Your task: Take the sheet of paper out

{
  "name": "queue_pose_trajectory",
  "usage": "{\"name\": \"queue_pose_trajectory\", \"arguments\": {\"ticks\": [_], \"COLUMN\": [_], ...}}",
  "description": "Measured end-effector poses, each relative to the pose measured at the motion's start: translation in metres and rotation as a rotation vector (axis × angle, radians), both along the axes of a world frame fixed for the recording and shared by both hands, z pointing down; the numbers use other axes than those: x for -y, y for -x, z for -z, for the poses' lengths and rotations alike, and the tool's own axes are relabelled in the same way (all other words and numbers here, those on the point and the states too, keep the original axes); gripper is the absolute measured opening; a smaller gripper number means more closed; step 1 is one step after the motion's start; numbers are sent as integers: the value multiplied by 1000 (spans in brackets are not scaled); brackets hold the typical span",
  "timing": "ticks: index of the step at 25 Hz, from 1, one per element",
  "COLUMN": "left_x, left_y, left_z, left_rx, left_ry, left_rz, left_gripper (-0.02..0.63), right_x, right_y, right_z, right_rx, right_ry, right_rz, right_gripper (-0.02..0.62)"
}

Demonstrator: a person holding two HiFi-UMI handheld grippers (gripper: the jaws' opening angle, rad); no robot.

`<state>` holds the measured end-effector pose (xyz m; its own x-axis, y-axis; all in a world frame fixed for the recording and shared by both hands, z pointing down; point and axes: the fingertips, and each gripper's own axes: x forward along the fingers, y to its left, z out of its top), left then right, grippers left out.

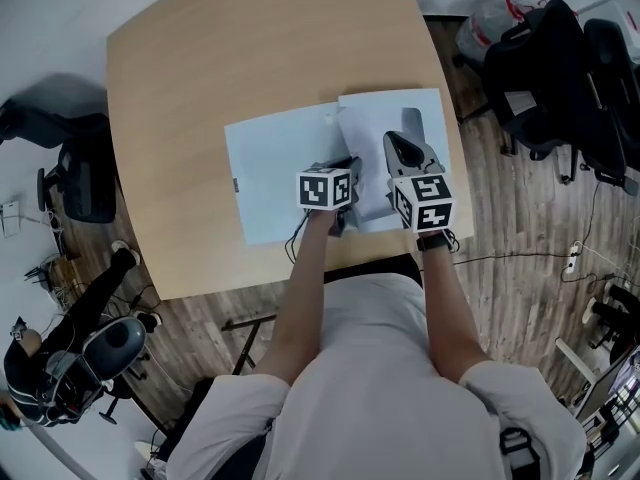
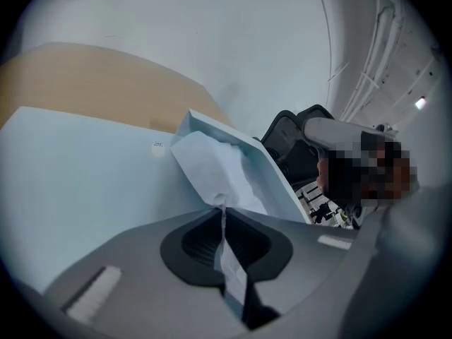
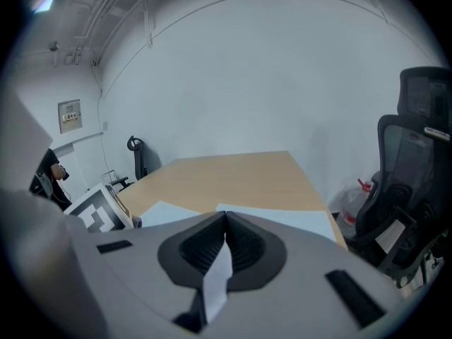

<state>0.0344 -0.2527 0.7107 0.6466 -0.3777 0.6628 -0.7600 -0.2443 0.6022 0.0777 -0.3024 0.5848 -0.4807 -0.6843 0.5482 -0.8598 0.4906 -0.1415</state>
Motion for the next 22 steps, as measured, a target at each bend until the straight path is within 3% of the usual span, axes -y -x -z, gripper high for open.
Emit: {"name": "queue_pose_trajectory", "arguments": {"ticks": [22], "left_x": [-17], "left_y": [62], "left_z": [15], "left_rx": [28], "left_ry": [-17], "left_rz": [94], "left_gripper": [18], "right_x": [-17], "right_y": [45], "right_z": [9], "right_rx": [14], "right_ry": [-18], "right_rz": [87], "right_gripper": [12]}}
